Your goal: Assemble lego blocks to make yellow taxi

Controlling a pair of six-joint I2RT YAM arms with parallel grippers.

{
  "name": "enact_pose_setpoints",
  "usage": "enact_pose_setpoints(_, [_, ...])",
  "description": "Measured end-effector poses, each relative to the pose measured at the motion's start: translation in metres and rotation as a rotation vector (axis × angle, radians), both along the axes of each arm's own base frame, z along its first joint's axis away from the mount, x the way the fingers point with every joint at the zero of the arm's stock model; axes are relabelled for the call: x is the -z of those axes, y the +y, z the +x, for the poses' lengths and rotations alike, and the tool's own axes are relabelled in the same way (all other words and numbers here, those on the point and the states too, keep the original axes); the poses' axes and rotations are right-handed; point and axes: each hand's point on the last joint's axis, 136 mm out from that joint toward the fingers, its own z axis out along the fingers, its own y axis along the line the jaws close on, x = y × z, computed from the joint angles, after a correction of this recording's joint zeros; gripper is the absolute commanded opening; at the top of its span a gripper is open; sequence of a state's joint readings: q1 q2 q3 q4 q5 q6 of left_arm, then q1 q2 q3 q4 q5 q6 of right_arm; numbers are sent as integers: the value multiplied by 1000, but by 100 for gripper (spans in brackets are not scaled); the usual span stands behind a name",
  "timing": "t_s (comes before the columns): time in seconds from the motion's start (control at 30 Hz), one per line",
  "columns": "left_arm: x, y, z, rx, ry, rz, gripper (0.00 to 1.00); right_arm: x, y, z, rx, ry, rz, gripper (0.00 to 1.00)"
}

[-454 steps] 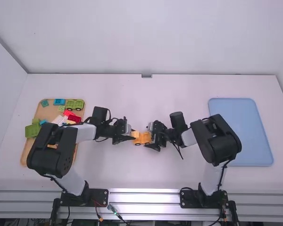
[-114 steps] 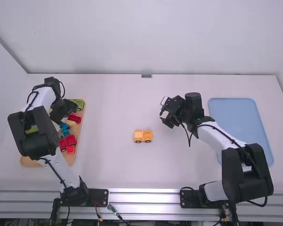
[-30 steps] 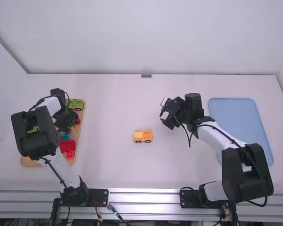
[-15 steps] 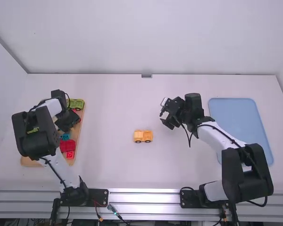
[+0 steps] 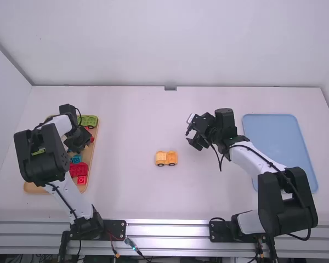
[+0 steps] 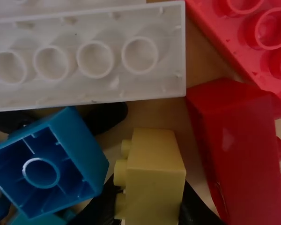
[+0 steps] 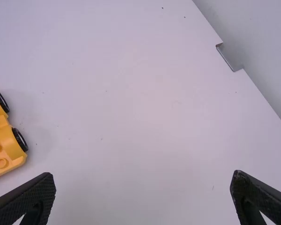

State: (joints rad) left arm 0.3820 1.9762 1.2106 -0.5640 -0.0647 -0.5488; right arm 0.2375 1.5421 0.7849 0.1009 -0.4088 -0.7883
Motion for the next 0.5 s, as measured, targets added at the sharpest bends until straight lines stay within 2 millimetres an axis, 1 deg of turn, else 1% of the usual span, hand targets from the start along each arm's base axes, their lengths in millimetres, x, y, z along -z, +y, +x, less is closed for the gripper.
enact_pose_setpoints(0.07, [0, 0, 0, 0, 0, 0, 17, 0, 0, 0, 0, 1, 0, 99])
enact_pose_setpoints(0.13, [0, 0, 0, 0, 0, 0, 11, 0, 0, 0, 0, 0, 0, 99])
enact_pose_setpoints(0.2, [0, 0, 0, -1, 2, -1, 8, 0, 0, 0, 0, -1, 0, 99])
enact_pose_setpoints(0.33, [-2, -3, -6, -5, 32, -14, 3, -2, 0, 1, 3, -6, 5, 99])
enact_pose_setpoints(0.37, [-3, -3, -8, -7, 41, -18, 4, -5, 1, 4, 14, -14, 20, 99])
enact_pose_setpoints(0.4, [-5, -3, -8, -7, 45, -20, 2, -8, 2, 7, 28, -23, 36, 99])
enact_pose_setpoints(0.43, [-6, -3, -7, -7, 44, -19, 2, -11, 2, 9, 36, -28, 48, 99])
enact_pose_setpoints(0.5, [-13, -1, -1, -4, 25, -11, 2, -18, 4, 15, 67, -37, 92, 99])
